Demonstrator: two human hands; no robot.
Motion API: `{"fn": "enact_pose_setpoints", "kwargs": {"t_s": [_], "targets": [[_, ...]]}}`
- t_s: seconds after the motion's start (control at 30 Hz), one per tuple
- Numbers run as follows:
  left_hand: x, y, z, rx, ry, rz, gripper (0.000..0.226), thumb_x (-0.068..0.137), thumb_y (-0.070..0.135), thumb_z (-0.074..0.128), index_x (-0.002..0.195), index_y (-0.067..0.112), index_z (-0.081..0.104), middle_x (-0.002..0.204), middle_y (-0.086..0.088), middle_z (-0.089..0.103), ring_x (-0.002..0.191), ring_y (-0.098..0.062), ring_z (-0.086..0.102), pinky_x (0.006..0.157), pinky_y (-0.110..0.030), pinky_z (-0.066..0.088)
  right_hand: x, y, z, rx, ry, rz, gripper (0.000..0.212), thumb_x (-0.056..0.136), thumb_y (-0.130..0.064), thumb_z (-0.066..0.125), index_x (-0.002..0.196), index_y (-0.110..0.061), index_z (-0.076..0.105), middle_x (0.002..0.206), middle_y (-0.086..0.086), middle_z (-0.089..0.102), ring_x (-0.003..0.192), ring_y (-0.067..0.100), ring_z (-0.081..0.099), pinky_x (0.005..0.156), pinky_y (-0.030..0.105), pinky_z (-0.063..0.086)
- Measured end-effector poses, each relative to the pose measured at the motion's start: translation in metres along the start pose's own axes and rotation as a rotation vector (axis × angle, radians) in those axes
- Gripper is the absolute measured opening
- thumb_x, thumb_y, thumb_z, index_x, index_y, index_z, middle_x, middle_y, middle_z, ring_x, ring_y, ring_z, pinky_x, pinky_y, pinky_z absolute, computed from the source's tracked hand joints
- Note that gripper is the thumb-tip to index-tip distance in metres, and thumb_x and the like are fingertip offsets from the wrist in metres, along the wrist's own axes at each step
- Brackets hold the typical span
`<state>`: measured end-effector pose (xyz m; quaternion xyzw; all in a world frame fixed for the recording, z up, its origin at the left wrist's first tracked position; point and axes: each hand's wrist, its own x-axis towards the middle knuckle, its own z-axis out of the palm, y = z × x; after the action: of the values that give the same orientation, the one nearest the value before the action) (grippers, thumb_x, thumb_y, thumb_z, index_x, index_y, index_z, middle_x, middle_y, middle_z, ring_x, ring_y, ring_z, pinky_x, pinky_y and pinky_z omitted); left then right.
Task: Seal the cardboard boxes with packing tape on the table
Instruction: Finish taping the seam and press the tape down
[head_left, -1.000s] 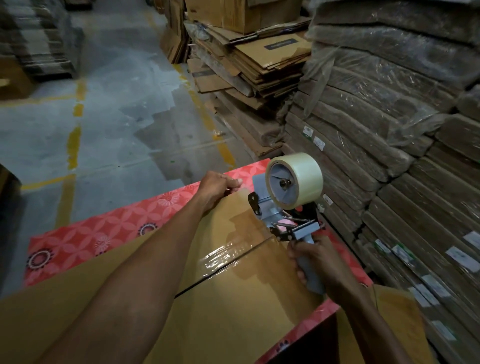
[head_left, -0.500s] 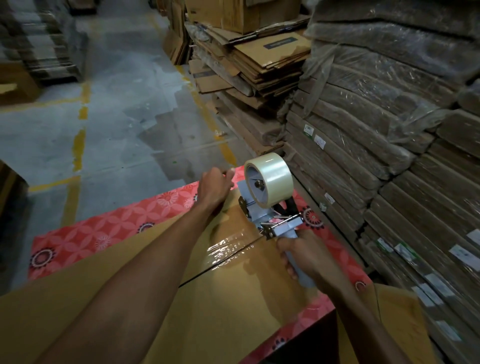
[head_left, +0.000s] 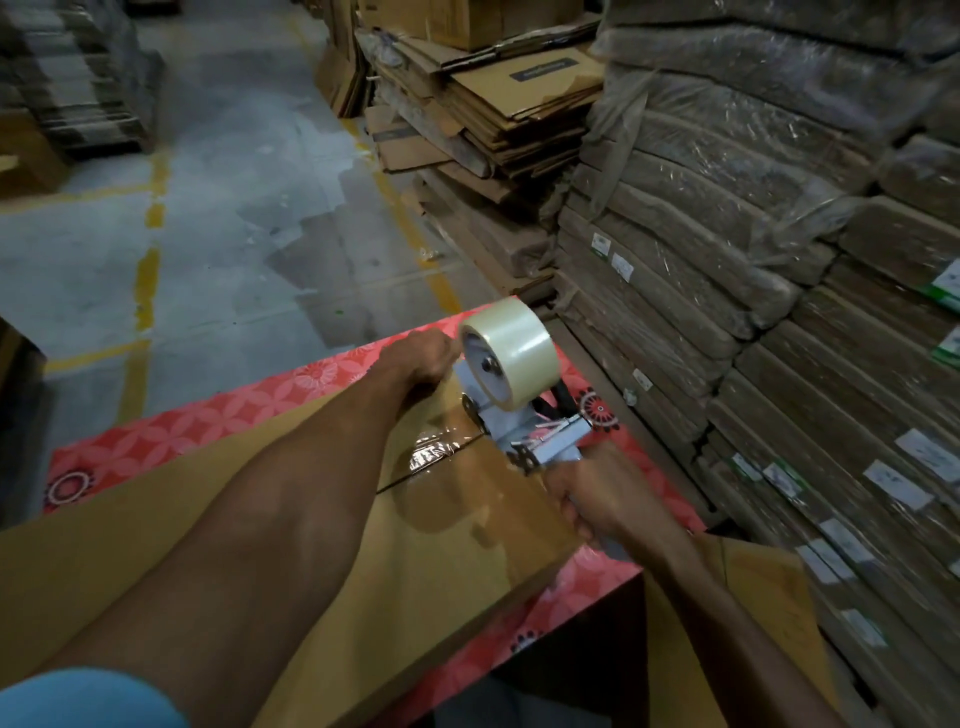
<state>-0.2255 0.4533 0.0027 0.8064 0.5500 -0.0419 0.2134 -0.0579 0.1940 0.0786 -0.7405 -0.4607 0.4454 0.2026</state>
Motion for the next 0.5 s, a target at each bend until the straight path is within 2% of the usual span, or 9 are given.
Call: {"fn": "enact_pose_setpoints", "kwargs": {"t_s": [0.07,0.1,0.13,0.2,0.27,0.33,0.5], "targets": [[-0.024,0.019,-0.006,0.048,0.089,-0.028,0.041,0.103,0.033,0.036,0.122,0.007,0.061,0.132,-0.021,0.060,0.117,-0.040,0.059,0.098,-0.048,0.048,-0.017,0.016,-0.001,-0.057,-0.002,0.011,0.042,0.093,-0.006,0.055,0.057,-0.024,0.045,0.057,-0.007,0.048,0.051,0.007,0.045,0.062,0.030,0.050],[-0.035,0.029,-0.008,0.102,0.169,-0.078,0.043,0.104,0.036,0.034,0.126,0.008,0.059,0.133,-0.020,0.059,0.120,-0.040,0.057,0.101,-0.051,0.045,-0.023,0.022,0.002,-0.027,0.008,0.015,0.039,0.089,-0.004,0.057,0.055,-0.021,0.048,0.055,-0.004,0.048,0.047,0.011,0.044,0.057,0.033,0.047],[-0.044,0.039,-0.005,0.148,0.245,-0.142,0.044,0.103,0.036,0.036,0.131,0.009,0.056,0.134,-0.018,0.058,0.122,-0.041,0.055,0.103,-0.053,0.041,-0.027,0.026,0.006,0.049,0.040,0.009,0.030,0.081,-0.002,0.060,0.055,-0.016,0.053,0.052,0.002,0.049,0.043,0.016,0.042,0.049,0.032,0.041],[-0.061,0.052,0.008,0.135,0.353,-0.200,0.046,0.099,0.034,0.045,0.138,0.009,0.048,0.138,-0.019,0.052,0.128,-0.041,0.049,0.107,-0.057,0.033,-0.029,0.027,0.012,0.216,0.115,0.080,0.016,0.071,-0.001,0.061,0.057,-0.008,0.057,0.050,0.009,0.047,0.038,0.019,0.038,0.045,0.028,0.031],[-0.074,0.054,0.025,0.031,0.359,-0.167,0.062,0.093,0.035,0.055,0.147,0.011,0.035,0.146,-0.018,0.043,0.136,-0.040,0.038,0.113,-0.060,0.023,-0.028,0.027,0.018,0.266,0.091,0.093,0.018,0.076,0.003,0.060,0.060,-0.005,0.057,0.050,0.009,0.046,0.037,0.019,0.037,0.044,0.028,0.029],[-0.077,0.049,0.038,-0.005,0.360,-0.137,0.075,0.085,0.029,0.057,0.152,0.015,0.025,0.151,-0.015,0.037,0.140,-0.037,0.031,0.117,-0.058,0.012,-0.030,0.027,0.019,0.266,0.066,0.066,0.019,0.076,0.006,0.057,0.061,-0.006,0.055,0.050,0.007,0.046,0.037,0.018,0.037,0.045,0.030,0.030],[-0.065,0.041,0.036,0.086,0.384,-0.091,0.076,0.079,0.032,0.064,0.145,0.016,0.030,0.141,-0.009,0.045,0.131,-0.034,0.041,0.113,-0.057,0.022,-0.019,0.022,0.018,0.213,0.075,0.030,0.018,0.078,0.003,0.055,0.064,-0.007,0.056,0.051,0.005,0.047,0.040,0.018,0.041,0.046,0.029,0.032]]}}
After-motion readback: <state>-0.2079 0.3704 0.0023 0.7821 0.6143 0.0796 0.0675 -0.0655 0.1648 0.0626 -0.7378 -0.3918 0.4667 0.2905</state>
